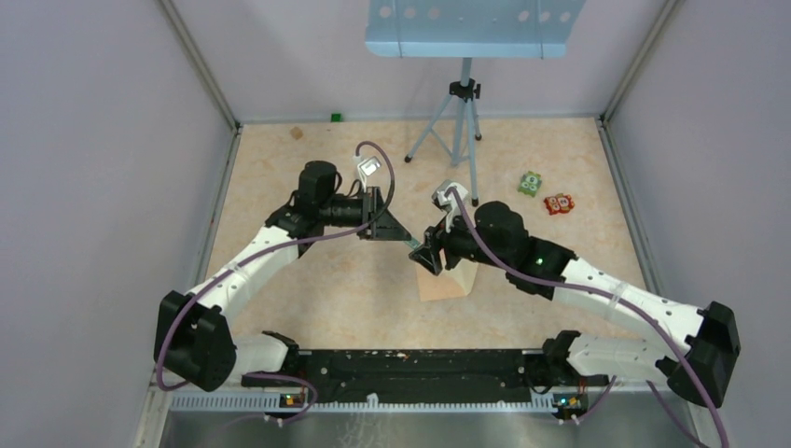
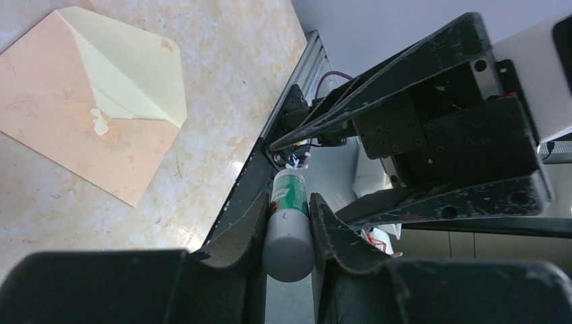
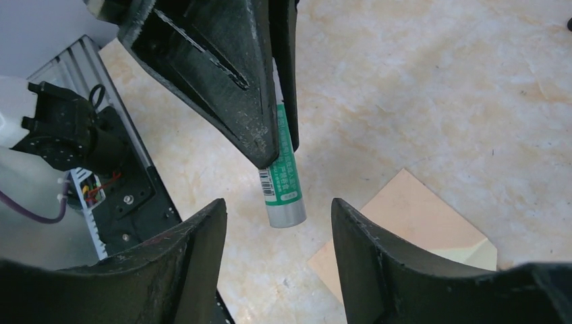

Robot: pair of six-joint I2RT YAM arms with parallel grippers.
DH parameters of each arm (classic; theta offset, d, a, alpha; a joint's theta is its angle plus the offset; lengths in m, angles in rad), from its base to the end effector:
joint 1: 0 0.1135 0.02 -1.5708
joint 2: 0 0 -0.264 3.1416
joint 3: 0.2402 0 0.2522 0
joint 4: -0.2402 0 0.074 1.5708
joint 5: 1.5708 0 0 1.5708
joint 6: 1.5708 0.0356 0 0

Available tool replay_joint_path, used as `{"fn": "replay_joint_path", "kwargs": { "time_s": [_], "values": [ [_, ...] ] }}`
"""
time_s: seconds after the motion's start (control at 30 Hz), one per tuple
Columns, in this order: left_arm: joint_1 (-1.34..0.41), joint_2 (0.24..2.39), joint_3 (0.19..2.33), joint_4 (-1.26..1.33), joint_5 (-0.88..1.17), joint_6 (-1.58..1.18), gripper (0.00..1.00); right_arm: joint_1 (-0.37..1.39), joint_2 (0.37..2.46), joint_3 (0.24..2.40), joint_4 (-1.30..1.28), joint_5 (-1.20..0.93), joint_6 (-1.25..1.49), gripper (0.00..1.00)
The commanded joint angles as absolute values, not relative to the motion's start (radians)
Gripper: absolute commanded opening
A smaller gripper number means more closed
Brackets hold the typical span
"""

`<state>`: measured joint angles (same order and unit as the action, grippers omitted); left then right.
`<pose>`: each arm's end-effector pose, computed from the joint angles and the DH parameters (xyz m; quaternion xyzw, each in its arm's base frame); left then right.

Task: Place the letter into the envelope and seal it

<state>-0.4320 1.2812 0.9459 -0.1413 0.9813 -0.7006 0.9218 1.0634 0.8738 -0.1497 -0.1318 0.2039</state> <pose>0.2410 -0.1437 0.2995 0.1421 0.7793 -0.5858 0.1713 0.1454 0.1993 0.3206 -0.3218 0.7493 0.3530 0.4587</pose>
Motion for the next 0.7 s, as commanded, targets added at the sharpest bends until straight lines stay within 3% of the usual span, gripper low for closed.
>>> {"fn": "replay_joint_path", "kwargs": {
  "time_s": [0.0, 0.27, 0.53, 0.67],
  "values": [
    [-0.437, 1.257, 0.943, -0.076, 1.009, -0.690, 0.00, 0.952, 1.094, 0.931, -0.156, -0.085, 0.172, 0.56],
    [-0.438, 1.254, 0.934, -0.072, 1.011, -0.694, 0.00, 0.959, 1.120, 0.941, -0.140, -0.076, 0.180, 0.39],
    [-0.442, 1.265, 0.923, -0.045, 1.016, -0.714, 0.00, 0.960, 1.143, 0.932, -0.118, -0.079, 0.201, 0.28],
    [-0.443, 1.276, 0.925, -0.035, 1.019, -0.720, 0.00, 0.961, 1.141, 0.926, -0.096, -0.068, 0.225, 0.12]
  ]
}}
